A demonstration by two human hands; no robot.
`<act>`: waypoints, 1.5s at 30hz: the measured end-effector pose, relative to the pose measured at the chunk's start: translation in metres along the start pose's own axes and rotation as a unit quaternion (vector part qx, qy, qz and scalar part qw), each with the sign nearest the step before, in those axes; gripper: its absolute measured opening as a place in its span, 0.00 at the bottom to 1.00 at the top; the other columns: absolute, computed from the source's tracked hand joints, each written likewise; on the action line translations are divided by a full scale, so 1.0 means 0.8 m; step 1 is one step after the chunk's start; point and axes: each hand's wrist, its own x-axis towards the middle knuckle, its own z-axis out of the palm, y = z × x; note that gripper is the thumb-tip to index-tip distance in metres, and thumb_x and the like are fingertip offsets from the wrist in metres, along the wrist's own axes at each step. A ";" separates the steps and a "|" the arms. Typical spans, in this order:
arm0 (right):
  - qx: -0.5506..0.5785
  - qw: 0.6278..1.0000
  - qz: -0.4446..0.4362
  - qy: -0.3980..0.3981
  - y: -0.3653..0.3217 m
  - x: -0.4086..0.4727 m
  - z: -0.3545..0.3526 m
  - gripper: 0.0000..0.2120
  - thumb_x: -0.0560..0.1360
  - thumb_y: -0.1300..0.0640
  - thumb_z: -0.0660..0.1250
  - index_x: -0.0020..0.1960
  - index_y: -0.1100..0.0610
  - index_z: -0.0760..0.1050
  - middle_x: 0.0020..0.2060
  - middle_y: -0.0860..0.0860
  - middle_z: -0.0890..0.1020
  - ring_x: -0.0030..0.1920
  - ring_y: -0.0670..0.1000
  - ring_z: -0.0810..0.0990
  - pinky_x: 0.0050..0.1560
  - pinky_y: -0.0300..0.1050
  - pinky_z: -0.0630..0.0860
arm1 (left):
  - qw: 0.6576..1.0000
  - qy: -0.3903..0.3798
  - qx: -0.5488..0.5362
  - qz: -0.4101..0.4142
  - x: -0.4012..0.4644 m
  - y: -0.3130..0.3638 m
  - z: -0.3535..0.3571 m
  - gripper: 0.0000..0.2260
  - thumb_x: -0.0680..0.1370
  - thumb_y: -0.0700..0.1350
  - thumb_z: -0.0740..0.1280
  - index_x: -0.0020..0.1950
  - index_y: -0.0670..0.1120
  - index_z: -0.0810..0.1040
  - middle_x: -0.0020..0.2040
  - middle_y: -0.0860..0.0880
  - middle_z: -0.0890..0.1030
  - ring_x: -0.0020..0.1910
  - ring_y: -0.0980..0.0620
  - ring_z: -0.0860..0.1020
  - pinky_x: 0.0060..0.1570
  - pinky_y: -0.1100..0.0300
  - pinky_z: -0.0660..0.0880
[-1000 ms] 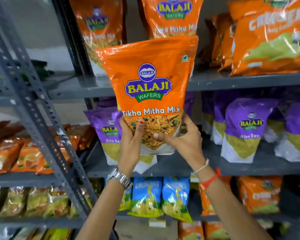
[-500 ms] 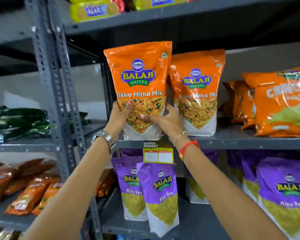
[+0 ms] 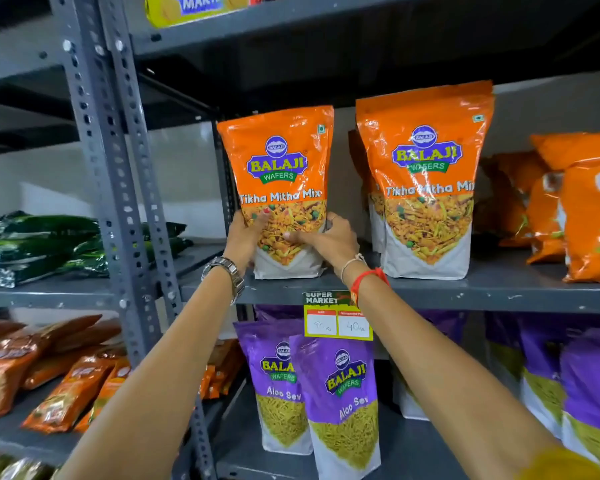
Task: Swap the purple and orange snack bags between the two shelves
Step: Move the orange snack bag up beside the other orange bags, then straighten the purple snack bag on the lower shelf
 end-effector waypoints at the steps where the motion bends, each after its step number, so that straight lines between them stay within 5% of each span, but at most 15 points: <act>1: 0.001 1.000 -0.002 -0.002 0.001 0.002 0.001 0.27 0.58 0.44 0.82 0.53 0.52 0.79 0.51 0.51 0.85 0.52 0.54 0.83 0.59 0.53 0.79 | 1.000 0.002 0.002 -0.004 0.001 -0.001 -0.001 0.22 0.75 0.53 0.63 0.64 0.43 0.66 0.63 0.43 0.76 0.57 0.44 0.77 0.56 0.46 0.75; 10: -0.013 1.000 -0.012 -0.018 -0.002 0.000 0.009 0.33 0.60 0.42 0.80 0.61 0.53 0.76 0.57 0.52 0.84 0.57 0.55 0.82 0.60 0.52 0.78 | 1.000 0.002 0.024 -0.002 0.002 -0.007 -0.002 0.21 0.77 0.54 0.59 0.66 0.45 0.63 0.63 0.45 0.74 0.49 0.49 0.74 0.36 0.58 0.71; 14: -0.021 0.999 -0.006 -0.026 -0.003 -0.009 0.006 0.36 0.61 0.41 0.79 0.64 0.53 0.72 0.60 0.52 0.82 0.60 0.56 0.80 0.63 0.54 0.76 | 0.994 -0.003 0.107 0.017 -0.003 -0.012 -0.013 0.26 0.76 0.59 0.56 0.69 0.46 0.60 0.67 0.45 0.73 0.58 0.46 0.75 0.50 0.52 0.71; 17: -0.020 0.999 -0.041 0.023 0.002 -0.035 -0.004 0.37 0.64 0.42 0.78 0.67 0.53 0.69 0.63 0.52 0.79 0.61 0.51 0.77 0.60 0.48 0.73 | 0.982 0.068 0.163 0.059 -0.017 -0.028 -0.019 0.28 0.76 0.61 0.56 0.70 0.46 0.59 0.66 0.45 0.74 0.59 0.44 0.75 0.50 0.56 0.69; 22: 0.114 0.953 -0.157 0.233 0.077 -0.117 -0.034 0.11 0.70 0.61 0.71 0.50 0.51 0.77 0.38 0.42 0.81 0.38 0.39 0.79 0.45 0.37 0.77 | 0.957 0.229 0.013 0.174 -0.077 -0.097 -0.013 0.17 0.75 0.55 0.59 0.57 0.44 0.73 0.52 0.49 0.77 0.52 0.50 0.75 0.52 0.58 0.70; 25: 0.135 0.950 -0.090 0.268 0.163 -0.162 -0.046 0.10 0.69 0.61 0.67 0.41 0.45 0.75 0.34 0.42 0.79 0.32 0.39 0.76 0.39 0.43 0.76 | 0.957 0.249 -0.065 0.134 -0.127 -0.171 0.012 0.12 0.76 0.50 0.59 0.53 0.44 0.73 0.49 0.49 0.75 0.47 0.52 0.74 0.51 0.59 0.70; 27: 0.122 0.963 -0.012 0.240 0.223 -0.179 -0.050 0.08 0.68 0.58 0.67 0.42 0.44 0.74 0.35 0.48 0.80 0.33 0.42 0.75 0.40 0.52 0.77 | 0.965 0.237 -0.085 0.075 -0.162 -0.220 0.035 0.08 0.76 0.48 0.59 0.51 0.47 0.72 0.46 0.50 0.75 0.45 0.54 0.72 0.50 0.57 0.70; 29: 0.089 0.979 0.071 0.168 0.275 -0.185 -0.053 0.09 0.69 0.55 0.69 0.48 0.49 0.74 0.41 0.55 0.81 0.38 0.47 0.77 0.43 0.51 0.76 | 0.972 0.215 -0.091 -0.001 -0.192 -0.261 0.061 0.06 0.76 0.47 0.59 0.50 0.47 0.70 0.45 0.51 0.74 0.44 0.55 0.72 0.48 0.60 0.69; 32: 0.063 0.979 0.189 0.047 0.318 -0.183 -0.052 0.29 0.65 0.47 0.70 0.64 0.55 0.69 0.56 0.56 0.75 0.55 0.52 0.76 0.57 0.51 0.72 | 0.973 0.162 -0.102 -0.131 -0.225 -0.305 0.096 0.11 0.78 0.45 0.57 0.58 0.43 0.69 0.52 0.46 0.73 0.51 0.50 0.71 0.47 0.63 0.68; 35: 0.081 0.961 0.263 -0.033 0.333 -0.175 -0.051 0.39 0.66 0.44 0.69 0.73 0.55 0.61 0.68 0.54 0.70 0.68 0.51 0.69 0.64 0.51 0.65 | 0.963 0.094 -0.111 -0.228 -0.240 -0.331 0.123 0.18 0.79 0.50 0.54 0.67 0.44 0.63 0.65 0.43 0.70 0.65 0.45 0.69 0.63 0.55 0.66; 38: 0.098 0.941 0.309 -0.099 0.346 -0.170 -0.052 0.36 0.73 0.40 0.65 0.75 0.51 0.57 0.69 0.48 0.67 0.67 0.48 0.65 0.72 0.58 0.61 | 0.948 0.056 -0.144 -0.277 -0.249 -0.339 0.142 0.24 0.80 0.53 0.51 0.74 0.48 0.52 0.76 0.49 0.56 0.74 0.49 0.57 0.73 0.52 0.56; 41: 0.092 0.921 0.340 -0.165 0.358 -0.166 -0.053 0.30 0.67 0.32 0.64 0.65 0.42 0.68 0.71 0.47 0.70 0.72 0.54 0.68 0.69 0.65 0.68 | 0.947 0.045 -0.170 -0.270 -0.252 -0.346 0.152 0.26 0.79 0.56 0.50 0.75 0.51 0.49 0.77 0.50 0.52 0.75 0.50 0.55 0.74 0.48 0.53; 45: 0.067 0.935 0.312 -0.155 0.366 -0.163 -0.051 0.15 0.77 0.43 0.63 0.62 0.46 0.69 0.65 0.47 0.74 0.68 0.53 0.71 0.60 0.61 0.74 | 0.939 0.050 -0.158 -0.302 -0.253 -0.354 0.160 0.26 0.79 0.56 0.50 0.75 0.51 0.46 0.78 0.50 0.47 0.76 0.50 0.50 0.75 0.48 0.50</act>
